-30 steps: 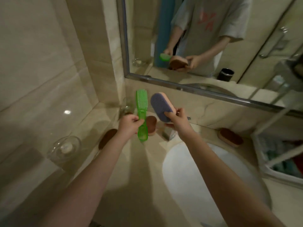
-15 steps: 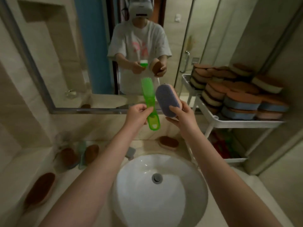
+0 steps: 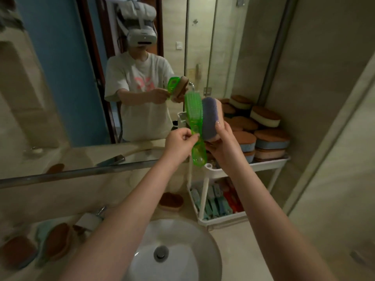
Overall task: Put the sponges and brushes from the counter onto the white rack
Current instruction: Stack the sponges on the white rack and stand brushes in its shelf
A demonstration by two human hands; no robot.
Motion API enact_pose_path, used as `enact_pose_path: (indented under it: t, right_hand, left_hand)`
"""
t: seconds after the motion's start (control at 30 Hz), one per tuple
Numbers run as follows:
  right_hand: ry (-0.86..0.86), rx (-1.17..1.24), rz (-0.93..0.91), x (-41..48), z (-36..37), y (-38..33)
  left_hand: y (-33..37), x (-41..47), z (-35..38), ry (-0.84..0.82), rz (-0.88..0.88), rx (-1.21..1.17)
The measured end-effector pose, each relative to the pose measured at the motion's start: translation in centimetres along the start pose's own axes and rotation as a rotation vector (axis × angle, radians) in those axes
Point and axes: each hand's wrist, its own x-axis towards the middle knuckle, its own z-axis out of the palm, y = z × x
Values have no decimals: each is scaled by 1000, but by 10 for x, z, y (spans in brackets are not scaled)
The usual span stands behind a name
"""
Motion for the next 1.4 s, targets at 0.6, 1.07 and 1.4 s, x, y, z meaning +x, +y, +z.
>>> enact_pose_path:
  t: [0.6,1.07,1.4]
  right_hand:
    - [336,-1146,-310,57,-122,-82]
    - [302,-1796,-293,93,-122,-62]
    - [409,-1652,-559,64,-109,-60]
  left_hand:
    - [28,50,86,-3,-6,-3]
    - [22,47,76,42,-59,-27]
    - [20,10,71,54,-40,-53]
